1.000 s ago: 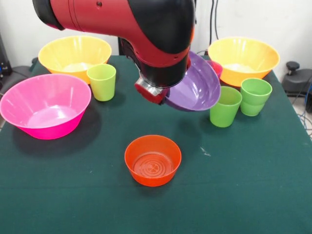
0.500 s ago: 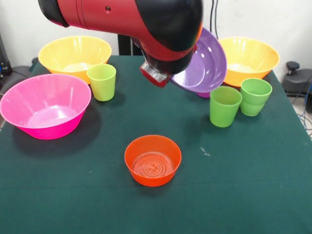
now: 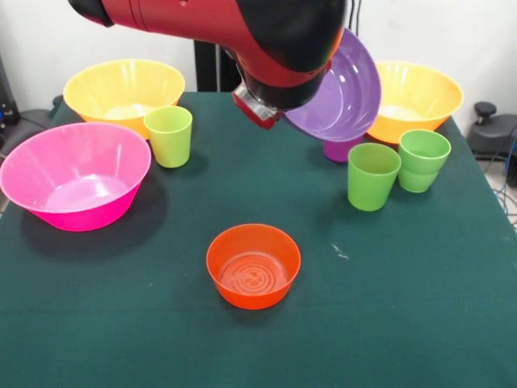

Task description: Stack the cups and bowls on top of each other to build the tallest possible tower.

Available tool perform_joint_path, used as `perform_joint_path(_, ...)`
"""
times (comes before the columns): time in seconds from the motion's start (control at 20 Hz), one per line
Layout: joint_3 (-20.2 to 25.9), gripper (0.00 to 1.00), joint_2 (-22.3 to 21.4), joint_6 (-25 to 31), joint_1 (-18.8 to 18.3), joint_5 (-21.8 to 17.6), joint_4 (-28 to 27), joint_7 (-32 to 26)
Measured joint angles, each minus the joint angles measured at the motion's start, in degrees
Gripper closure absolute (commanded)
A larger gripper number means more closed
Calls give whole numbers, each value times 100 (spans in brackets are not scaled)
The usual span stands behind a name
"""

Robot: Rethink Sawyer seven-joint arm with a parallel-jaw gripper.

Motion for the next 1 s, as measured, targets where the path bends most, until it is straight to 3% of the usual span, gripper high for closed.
perform_joint_path(0.6,28,100,268,74,8,0,-730,68)
perform_joint_path(0.8,158,100,281,-209,-18,91,-677,68)
perform_joint_path(1.0,452,100,294,-850,-120,481,-435,68)
